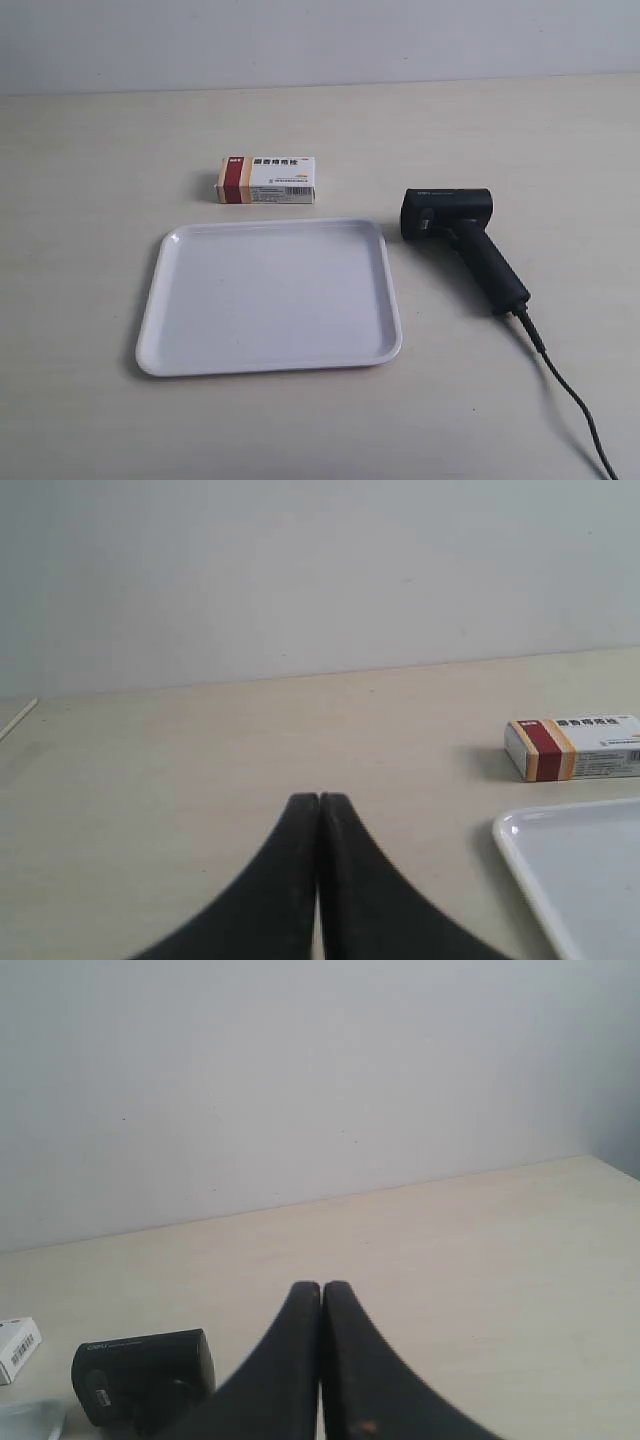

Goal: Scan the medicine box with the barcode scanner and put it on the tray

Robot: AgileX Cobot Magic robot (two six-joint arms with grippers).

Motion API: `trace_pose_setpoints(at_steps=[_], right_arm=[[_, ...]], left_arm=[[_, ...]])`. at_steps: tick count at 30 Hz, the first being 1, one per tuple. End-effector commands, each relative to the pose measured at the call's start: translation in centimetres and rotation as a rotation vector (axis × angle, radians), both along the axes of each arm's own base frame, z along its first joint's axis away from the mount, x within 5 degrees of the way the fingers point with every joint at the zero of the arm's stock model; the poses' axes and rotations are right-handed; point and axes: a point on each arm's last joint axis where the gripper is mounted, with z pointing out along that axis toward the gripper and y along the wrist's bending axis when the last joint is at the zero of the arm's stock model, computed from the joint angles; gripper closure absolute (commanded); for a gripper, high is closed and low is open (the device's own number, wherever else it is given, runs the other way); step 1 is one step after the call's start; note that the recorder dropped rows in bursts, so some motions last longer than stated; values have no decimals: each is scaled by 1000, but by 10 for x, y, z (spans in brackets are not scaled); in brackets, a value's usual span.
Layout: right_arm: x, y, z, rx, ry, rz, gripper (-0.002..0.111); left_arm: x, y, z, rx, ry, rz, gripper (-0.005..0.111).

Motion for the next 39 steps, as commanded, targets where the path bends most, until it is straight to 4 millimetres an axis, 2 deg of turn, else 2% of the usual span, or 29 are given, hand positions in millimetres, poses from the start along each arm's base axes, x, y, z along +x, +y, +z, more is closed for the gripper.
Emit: trace_pose_setpoints(at_steps=[1,17,24,29,33,36,39], right_arm=[[0,0,0,-9,-10,-6,108],[0,0,0,-7,-10,-6,108],[0,-1,5,12,-71,-12,108],[0,-1,8,170,-88,-12,108],[-1,-3,17,256,-180,-25,108],[-1,-3,18,270,-192,-26,108],[-3,-3,32,266,-240,-23,108]], left_arm=[[0,0,1,-16,-9,1,104],[0,0,2,-17,-22,0,104],[0,-2,9,-390,-71,13,104],[0,-1,21,-442,-196,-9,104],[-2,-1,39,-452,-388,-47,107],[7,-2,48,-394,-353,-35,107],[27,-3,59,-361,-265,-17,107]])
